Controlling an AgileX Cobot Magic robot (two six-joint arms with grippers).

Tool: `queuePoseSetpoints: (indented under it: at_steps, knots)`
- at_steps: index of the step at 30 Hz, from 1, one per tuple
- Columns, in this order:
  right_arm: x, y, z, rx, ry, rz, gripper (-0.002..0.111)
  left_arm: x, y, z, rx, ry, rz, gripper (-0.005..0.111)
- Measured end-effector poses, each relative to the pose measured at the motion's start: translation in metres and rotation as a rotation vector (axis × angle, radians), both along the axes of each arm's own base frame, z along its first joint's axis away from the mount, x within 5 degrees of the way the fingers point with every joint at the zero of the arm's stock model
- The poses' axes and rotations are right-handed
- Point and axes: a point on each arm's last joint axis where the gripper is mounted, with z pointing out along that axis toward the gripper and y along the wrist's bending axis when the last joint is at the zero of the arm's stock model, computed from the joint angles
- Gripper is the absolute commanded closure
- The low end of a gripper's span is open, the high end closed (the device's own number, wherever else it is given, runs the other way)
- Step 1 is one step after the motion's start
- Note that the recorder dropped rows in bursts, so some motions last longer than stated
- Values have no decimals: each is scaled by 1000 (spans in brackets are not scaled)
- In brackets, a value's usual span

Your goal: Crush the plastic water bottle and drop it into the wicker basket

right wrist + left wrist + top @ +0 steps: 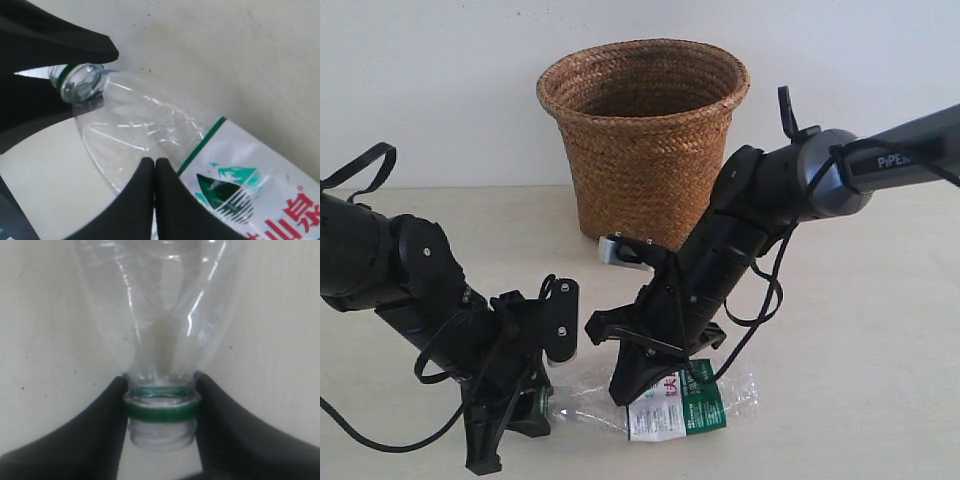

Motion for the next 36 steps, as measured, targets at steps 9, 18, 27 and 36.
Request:
queuePoseSetpoints:
  at_steps: [9, 18, 27, 36]
  knots:
    - [2, 3, -13, 1, 52, -6, 108, 0, 0, 0, 3, 0, -5, 102]
    - [10, 8, -18, -14, 105, 19, 108, 0, 2, 0, 8, 3, -7, 102]
    - [11, 9, -8, -21, 107, 62, 108, 0, 2, 0, 9, 9, -9, 102]
    - [12, 4, -14, -38, 113, 32, 108, -1, 2, 0, 0, 19, 5, 102]
